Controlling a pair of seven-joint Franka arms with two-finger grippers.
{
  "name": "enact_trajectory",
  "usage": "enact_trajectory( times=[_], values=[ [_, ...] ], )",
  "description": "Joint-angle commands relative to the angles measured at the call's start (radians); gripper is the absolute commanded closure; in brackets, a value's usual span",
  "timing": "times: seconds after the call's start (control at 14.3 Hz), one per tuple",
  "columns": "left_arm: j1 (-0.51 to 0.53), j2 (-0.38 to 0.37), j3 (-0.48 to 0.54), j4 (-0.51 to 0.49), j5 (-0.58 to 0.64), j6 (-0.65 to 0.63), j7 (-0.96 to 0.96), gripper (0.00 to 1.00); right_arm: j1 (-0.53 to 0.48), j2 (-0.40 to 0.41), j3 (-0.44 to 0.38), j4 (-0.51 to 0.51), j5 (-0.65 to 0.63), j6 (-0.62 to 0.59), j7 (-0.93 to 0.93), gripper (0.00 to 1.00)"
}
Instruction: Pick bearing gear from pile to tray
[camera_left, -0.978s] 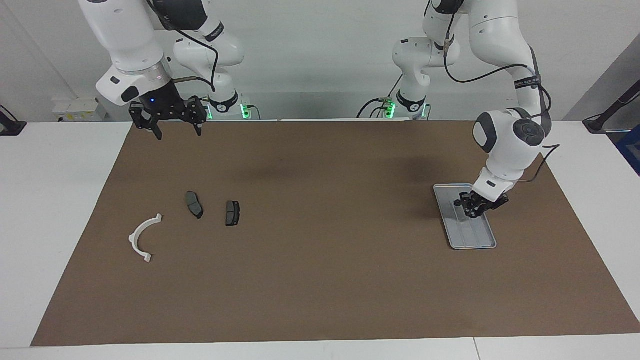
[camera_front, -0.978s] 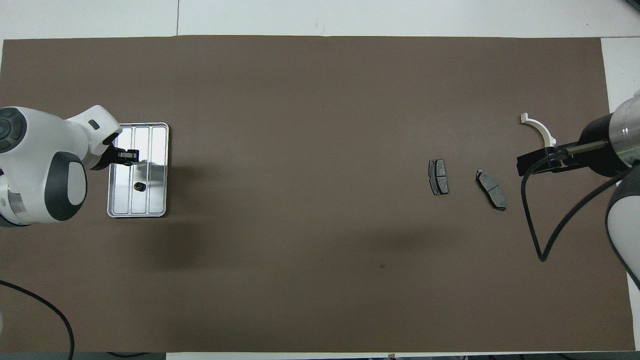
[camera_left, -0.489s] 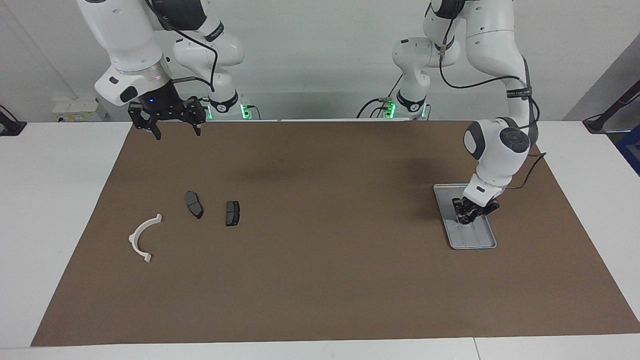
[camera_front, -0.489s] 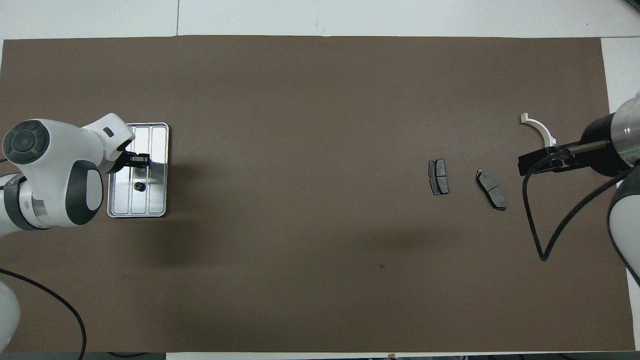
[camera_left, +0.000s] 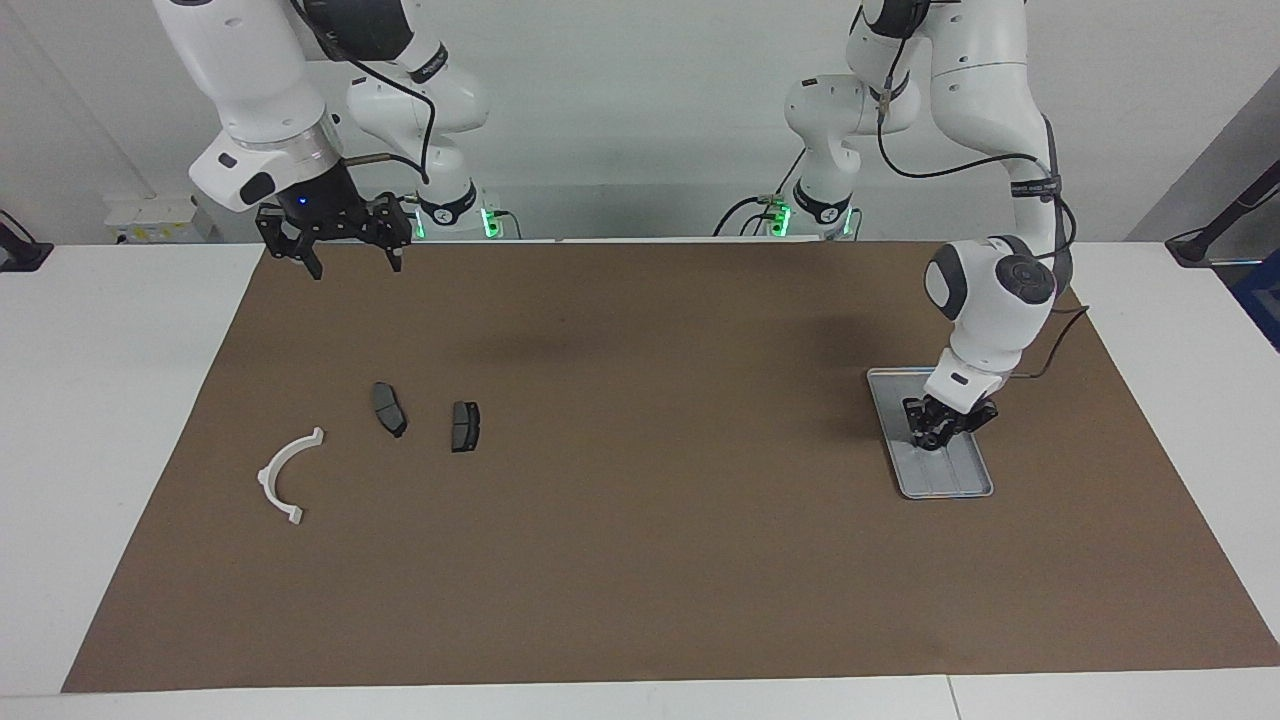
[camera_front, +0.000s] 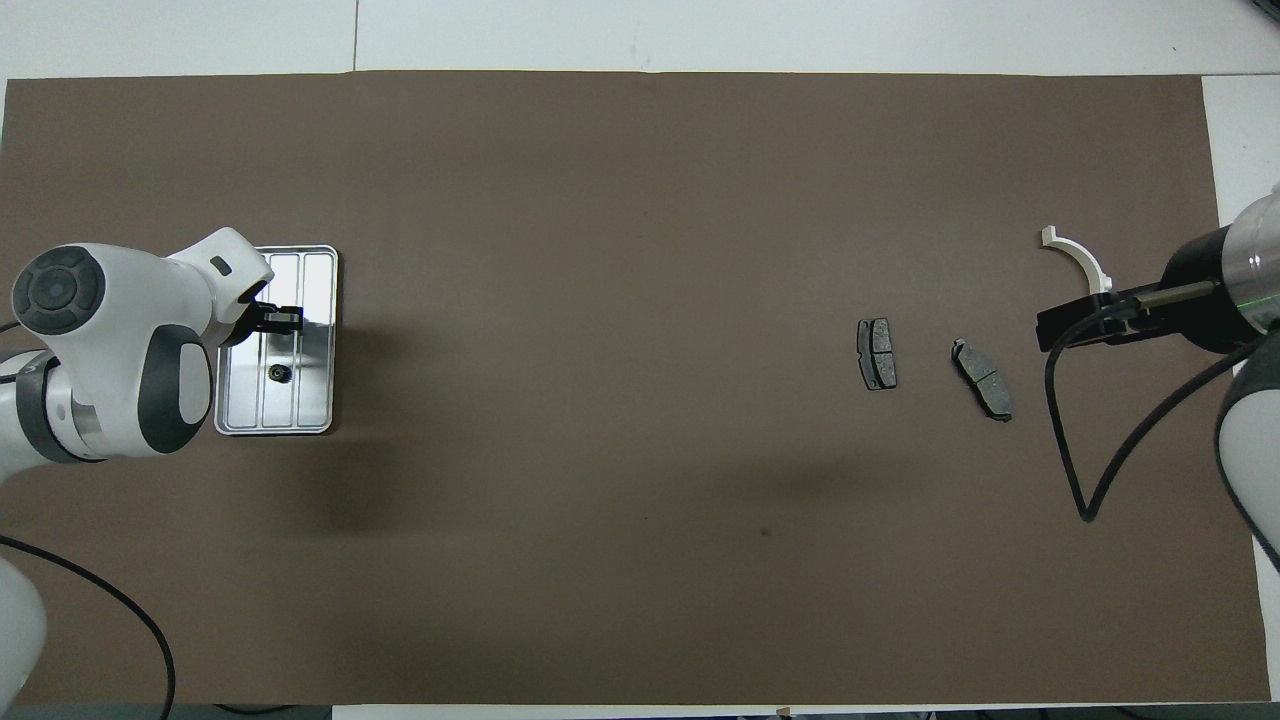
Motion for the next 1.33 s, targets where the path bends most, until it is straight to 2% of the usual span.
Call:
enact_trajectory(
  times=[0.0, 0.07, 0.42, 0.7, 1.05, 1.26],
  values=[
    [-0.022, 0.004, 0.007, -0.016, -0.012, 0.029, -0.014, 0.01, -0.003, -0.012, 0.0, -0.014, -0.005, 0.015, 0.015, 0.0],
    [-0.024, -0.002, 0.007, -0.006, -0.014, 0.015, -0.019, 0.0, -0.003, -0.012, 0.0, -0.014, -0.005, 0.015, 0.015, 0.0],
    [-0.022, -0.049, 0.007, 0.128, -0.014, -0.218, -0.033, 0.0, -0.011, -0.012, 0.0, -0.014, -0.005, 0.015, 0.014, 0.0],
    [-0.1, -0.109, -0.001, 0.14, -0.012, -0.243, -0.265, 0.0, -0.014, -0.012, 0.0, -0.013, -0.005, 0.016, 0.012, 0.0],
    [-0.087, -0.365, 0.001, 0.142, -0.012, -0.463, -0.312, 0.0, -0.016, -0.01, 0.0, -0.013, -0.005, 0.018, 0.012, 0.0],
    [-0.061, -0.471, 0.013, 0.152, -0.012, -0.588, -0.298, 0.0, -0.016, -0.01, 0.0, -0.013, -0.005, 0.016, 0.012, 0.0]
  ],
)
